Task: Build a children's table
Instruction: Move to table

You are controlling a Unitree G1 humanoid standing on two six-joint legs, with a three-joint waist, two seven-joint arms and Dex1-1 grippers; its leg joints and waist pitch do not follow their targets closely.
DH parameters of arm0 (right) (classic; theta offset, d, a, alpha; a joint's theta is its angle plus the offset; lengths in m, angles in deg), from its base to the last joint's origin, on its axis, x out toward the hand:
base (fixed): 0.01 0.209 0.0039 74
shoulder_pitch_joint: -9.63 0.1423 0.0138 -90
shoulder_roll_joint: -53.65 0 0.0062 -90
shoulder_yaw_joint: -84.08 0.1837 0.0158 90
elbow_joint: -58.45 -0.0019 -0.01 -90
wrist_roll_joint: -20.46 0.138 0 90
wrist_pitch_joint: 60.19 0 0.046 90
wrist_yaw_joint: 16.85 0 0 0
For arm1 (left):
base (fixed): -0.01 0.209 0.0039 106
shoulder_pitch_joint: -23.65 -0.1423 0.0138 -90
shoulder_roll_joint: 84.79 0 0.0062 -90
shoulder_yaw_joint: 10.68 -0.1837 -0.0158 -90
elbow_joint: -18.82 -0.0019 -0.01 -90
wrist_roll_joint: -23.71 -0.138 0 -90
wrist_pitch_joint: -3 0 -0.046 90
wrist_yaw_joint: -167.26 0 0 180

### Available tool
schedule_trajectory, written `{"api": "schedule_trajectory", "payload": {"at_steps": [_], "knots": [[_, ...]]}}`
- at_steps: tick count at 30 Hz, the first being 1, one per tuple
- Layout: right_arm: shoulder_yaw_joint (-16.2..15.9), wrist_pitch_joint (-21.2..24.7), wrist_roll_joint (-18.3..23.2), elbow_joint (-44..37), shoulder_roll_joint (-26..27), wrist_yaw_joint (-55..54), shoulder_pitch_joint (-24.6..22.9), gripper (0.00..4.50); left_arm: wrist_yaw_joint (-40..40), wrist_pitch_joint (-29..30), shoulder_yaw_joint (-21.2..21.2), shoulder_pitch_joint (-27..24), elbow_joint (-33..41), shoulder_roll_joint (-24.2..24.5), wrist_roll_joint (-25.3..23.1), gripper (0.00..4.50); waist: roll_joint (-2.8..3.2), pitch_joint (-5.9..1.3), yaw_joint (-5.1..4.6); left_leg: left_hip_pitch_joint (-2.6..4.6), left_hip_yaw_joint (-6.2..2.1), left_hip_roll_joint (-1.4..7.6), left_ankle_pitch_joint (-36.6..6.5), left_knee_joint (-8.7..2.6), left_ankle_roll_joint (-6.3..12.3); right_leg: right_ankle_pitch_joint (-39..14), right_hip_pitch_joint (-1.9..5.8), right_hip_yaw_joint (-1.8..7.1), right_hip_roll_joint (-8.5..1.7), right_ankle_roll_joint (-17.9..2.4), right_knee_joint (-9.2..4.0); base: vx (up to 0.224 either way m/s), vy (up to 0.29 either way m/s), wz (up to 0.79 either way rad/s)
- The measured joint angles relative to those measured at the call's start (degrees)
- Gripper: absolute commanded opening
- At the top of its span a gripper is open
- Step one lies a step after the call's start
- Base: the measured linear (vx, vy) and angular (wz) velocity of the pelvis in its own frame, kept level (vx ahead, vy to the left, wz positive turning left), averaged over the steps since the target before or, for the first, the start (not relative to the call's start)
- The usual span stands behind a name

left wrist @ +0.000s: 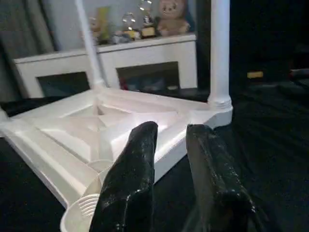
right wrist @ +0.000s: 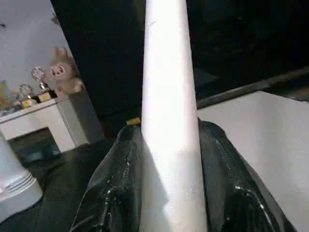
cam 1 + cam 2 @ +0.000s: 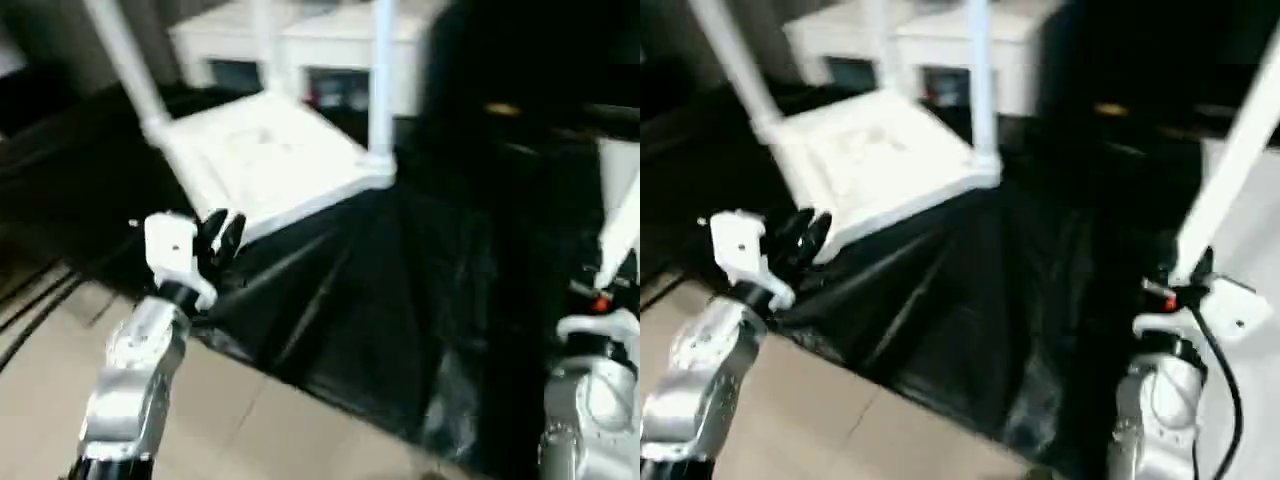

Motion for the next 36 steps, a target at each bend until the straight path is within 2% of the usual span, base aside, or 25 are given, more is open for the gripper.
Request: {"api": "schedule_trajectory", "payload": {"at_steps": [1, 2, 3, 6, 8, 10, 11, 12, 14, 16, 17, 18, 20, 21, 22, 24, 26, 27, 29, 31, 32, 33, 34, 35, 36], "knots": [[-0.91, 0.79, 0.01, -0.03, -0.02, 0.26, 0.16, 1.21, -0.32, 0.05, 0.57, 0.02, -0.35, 0.21, -0.25, 1.25, -0.34, -0.03, -0.76, 0.37, 1.54, -0.05, 0.6, -1.3, 0.94, -1.1, -0.6, -4.71, 0.69, -1.65, 2.76, -0.036, 0.232, -0.64], [-1.33, 1.28, 0.01, -0.05, -0.14, 0.4, 0.44, 1.21, -0.49, 0.06, 0.69, 0.01, -0.43, 0.18, -0.51, 1.25, -1.25, -0.3, -0.9, 0.76, 3.42, -0.43, 0.9, -2.37, 1.38, -0.64, -0.16, -7.17, 1.35, -2.49, 3.09, -0.036, 0.232, -0.64], [-1.46, 1.69, 0.01, -0.07, -0.29, 0.47, 1.14, 1.21, -0.56, 0.03, 0.81, 0.21, -0.44, 0.14, -0.54, 1.25, -2.19, -0.61, -0.72, 0.83, 5.28, -1.15, 0.86, -2.76, 1.6, 1.47, 1.23, -7.43, 2.32, -2.71, 1.91, -0.007, 0.209, -0.62], [-0.81, 3.49, 0.1, 0.0, -1.48, 0.68, 1.47, 1.21, -1.01, 0.33, -0.44, 1.09, -1.05, -1.51, -0.44, 1.25, -1.62, -0.52, 1.43, -2.21, -3.67, -2.72, -0.19, 7.49, -0.53, 3.63, 2.04, -2.13, 2.92, 0.23, -0.54, -0.016, 0.246, -0.58], [-1.8, 4.46, 0.11, -0.16, -1.34, 1.37, 1.47, 1.21, -1.29, 0.35, 0.64, 1.35, -1.0, -1.08, -0.37, 1.25, -1.45, -0.51, 1.61, -2.26, -7.78, -1.34, -0.66, 5.78, -1.97, 5.03, 2.96, 1.26, 3.25, 1.54, -2.74, -0.051, 0.26, -0.6], [-2.87, 5.04, 0.08, -0.23, -2.03, 2.03, 1.46, 1.21, -1.58, 0.19, 1.09, 1.41, -0.41, -1.02, -0.28, 1.25, 0.04, -0.35, 1.63, -0.89, -8.21, 0.55, 1.01, 0.31, -4.93, 5.03, 3.11, 5.03, 4.75, 4.26, -4.02, -0.113, 0.336, -0.51], [-3.77, 5.52, 0.06, -0.23, -1.86, 2.54, 1.23, 1.21, -1.73, 0.1, 1.53, 0.71, -0.41, -0.98, -0.27, 1.25, 0.23, 0.03, 1.18, -0.52, -6.71, 0.16, 0.75, 0.1, -3.68, 3.78, 2.69, 5.97, 4.36, 4.04, -3.81, -0.135, 0.364, -0.55], [-5.06, 5.84, 0.04, -0.25, -1.64, 3.14, 1.22, 1.21, -1.93, 0.01, 2.16, -0.3, -0.45, -0.64, -0.29, 1.25, -0.25, 0.24, 0.53, -0.44, -4.7, 0.04, 1.19, -0.77, -2.5, 0.21, 1.72, 3.63, 2.84, 1.44, -1.23, -0.17, 0.367, -0.63], [-6.64, 6.0, -0.13, -0.24, -1.82, 4.53, 0.49, 1.21, -2.64, 0.09, 2.64, -0.61, -1.03, -1.09, -0.36, 1.25, -0.17, 0.7, 0.4, 0.35, -1.1, 0.92, 2.21, -2.7, -0.74, -2.91, 0.5, -6.05, 2.17, -1.87, 5.46, -0.101, 0.325, -0.5], [-7.29, 6.06, -0.05, -0.3, -1.88, 5.36, 1.99, 1.21, -3.13, 0.04, 2.65, -0.83, -0.61, -1.54, -0.45, 1.25, -1.53, 0.18, 0.45, 0.85, 2.88, 0.24, 2.97, -4.69, 0.56, -2.7, 3.61, -11.26, 2.49, -3.01, 4.49, -0.029, 0.254, -0.55], [-7.63, 6.06, -0.05, -0.48, -1.97, 5.63, 2.82, 1.21, -3.38, 0.0, 2.69, -0.96, -0.27, -1.6, -0.45, 1.25, -3.44, -0.47, 0.59, 0.58, 4.18, -1.16, 3.05, -5.16, 0.86, -2.66, 5.31, -11.36, 2.23, -2.89, 2.63, -0.03, 0.236, -0.62], [-7.66, 6.06, -0.07, -0.55, -2.61, 5.96, 3.41, 1.21, -3.66, -0.01, 2.35, -0.8, -0.1, -2.35, -0.46, 1.25, -3.35, -0.7, 0.89, -0.55, 3.29, -2.34, 2.45, -4.6, 0.44, -2.8, 5.61, -10.34, 1.87, -1.37, 1.93, -0.023, 0.18, -0.47], [-6.85, 6.43, -0.02, 0.09, -3.25, 5.99, 3.5, 1.21, -3.73, -0.03, 1.44, -1.26, 0.89, -2.96, -0.44, 1.25, -3.18, -0.71, 1.51, -4.63, -4.9, -2.42, 1.46, 6.52, -0.85, -2.1, 5.29, -9.05, 1.24, -0.3, 1.77, -0.006, 0.161, -0.28], [-6.86, 6.68, -0.02, 0.18, -3.3, 6.03, 3.51, 1.21, -3.8, -0.02, 1.56, -1.73, 1.04, -2.96, -0.45, 1.25, -3.59, -0.54, 1.67, -5.4, -7.19, -1.42, 2.07, 7.78, -1.99, -1.61, 5.53, -8.9, 0.4, 0.59, 1.27, -0.005, 0.208, -0.27], [-6.88, 6.71, 0.01, 0.55, -3.33, 6.07, 3.96, 1.21, -3.89, -0.01, 1.56, -2.1, 1.73, -2.95, -0.46, 1.25, -3.45, -0.5, 2.06, -5.58, -8.25, 0.84, 3.12, 5.3, -3.82, -0.53, 5.85, -8.97, -0.35, 1.68, -0.12, -0.019, 0.275, -0.25], [-7.1, 6.71, 0.01, 1.68, -3.52, 6.45, 4.8, 1.21, -4.31, -0.12, 1.81, -2.27, 3.37, -2.96, -0.47, 1.25, -2.65, -0.8, 2.64, -5.03, -8.44, 4.49, 4.86, -2.83, -3.67, 0.54, 6.21, -9.08, -0.88, 3.0, -1.6, -0.013, 0.317, -0.16], [-8.55, 6.73, 0.01, 2.74, -2.75, 6.83, 5.16, 1.21, -4.96, -0.35, 3.25, -3.3, 4.0, -2.43, -0.48, 1.25, -2.37, -0.49, 2.55, -4.75, -7.26, 4.04, 6.83, -3.44, -4.37, -0.08, 6.06, -7.62, -0.72, 0.0, -1.7, -0.003, 0.329, 0.07], [-10.1, 6.85, 0.0, 3.21, -2.12, 7.43, 5.56, 1.21, -5.28, -0.32, 4.16, -4.32, 3.98, -2.11, -0.5, 1.25, -3.05, -0.41, 2.5, -4.66, -6.66, 3.35, 6.72, -3.45, -3.17, -1.56, 5.22, -7.36, -0.21, -1.51, 0.87, 0.0, 0.289, 0.01], [-11.91, 6.94, -0.08, 4.09, -1.97, 8.83, 6.75, 1.21, -6.3, -0.18, 5.41, -5.19, 4.18, -2.15, -0.53, 1.25, -4.29, -0.24, 3.79, -4.69, -5.33, 1.53, 6.85, -3.36, -0.98, -3.13, 3.36, -7.79, 2.78, 0.01, 7.58, -0.015, 0.283, -0.02], [-11.95, 6.94, -0.09, 4.8, -2.12, 9.02, 8.44, 1.21, -6.98, 0.31, 5.55, -5.56, 5.9, -2.49, -0.55, 1.25, -6.49, -0.09, 5.24, -4.79, -2.86, -1.04, 7.03, -3.44, 0.47, -3.44, 2.74, -8.39, 4.61, 2.75, 7.06, -0.057, 0.219, -0.05], [-11.86, 6.92, -0.09, 5.17, -2.49, 9.01, 8.84, 1.21, -7.47, 0.77, 5.63, -5.55, 6.98, -2.94, -0.51, 1.25, -7.86, -0.07, 5.71, -5.22, -1.45, -2.35, 7.03, -3.15, 0.91, -4.35, 2.94, -7.21, 4.22, -1.06, 5.81, -0.067, 0.201, -0.07], [-11.32, 6.88, -0.09, 5.48, -3.23, 8.99, 8.58, 1.21, -7.59, 1.05, 5.04, -5.5, 7.68, -3.66, -0.5, 1.25, -7.88, 0.06, 6.72, -6.42, -1.54, -2.39, 6.53, -1.16, 2.15, -4.09, 2.8, -6.75, 3.83, -0.4, 5.76, -0.055, 0.193, 0.01], [-10.43, 6.89, -0.09, 6.71, -3.43, 8.89, 8.48, 1.21, -7.8, 1.34, 4.26, -5.5, 8.63, -4.16, -0.51, 1.25, -7.48, -0.03, 7.94, -7.67, -4.55, -2.26, 5.67, 5.11, 2.8, -3.25, 2.88, -5.69, 3.54, 0.26, 5.14, -0.051, 0.217, -0.17], [-9.91, 6.89, -0.06, 7.43, -3.34, 8.46, 8.34, 1.21, -8.27, 1.97, 4.25, -5.5, 9.0, -4.2, -0.61, 1.25, -7.63, 0.19, 7.99, -7.62, -6.67, -1.76, 5.24, 6.99, 0.69, -2.62, 3.56, -6.08, 2.64, 0.38, 4.03, -0.051, 0.217, -0.17], [-9.54, 6.88, -0.06, 7.55, -3.28, 8.18, 8.2, 1.21, -8.85, 2.54, 4.35, -5.25, 9.61, -4.02, -0.75, 1.25, -7.3, 0.24, 8.05, -6.73, -7.65, -0.11, 4.69, 5.24, -2.0, -1.54, 4.18, -6.35, 2.16, 0.88, 2.52, -0.078, 0.244, -0.22]]}}
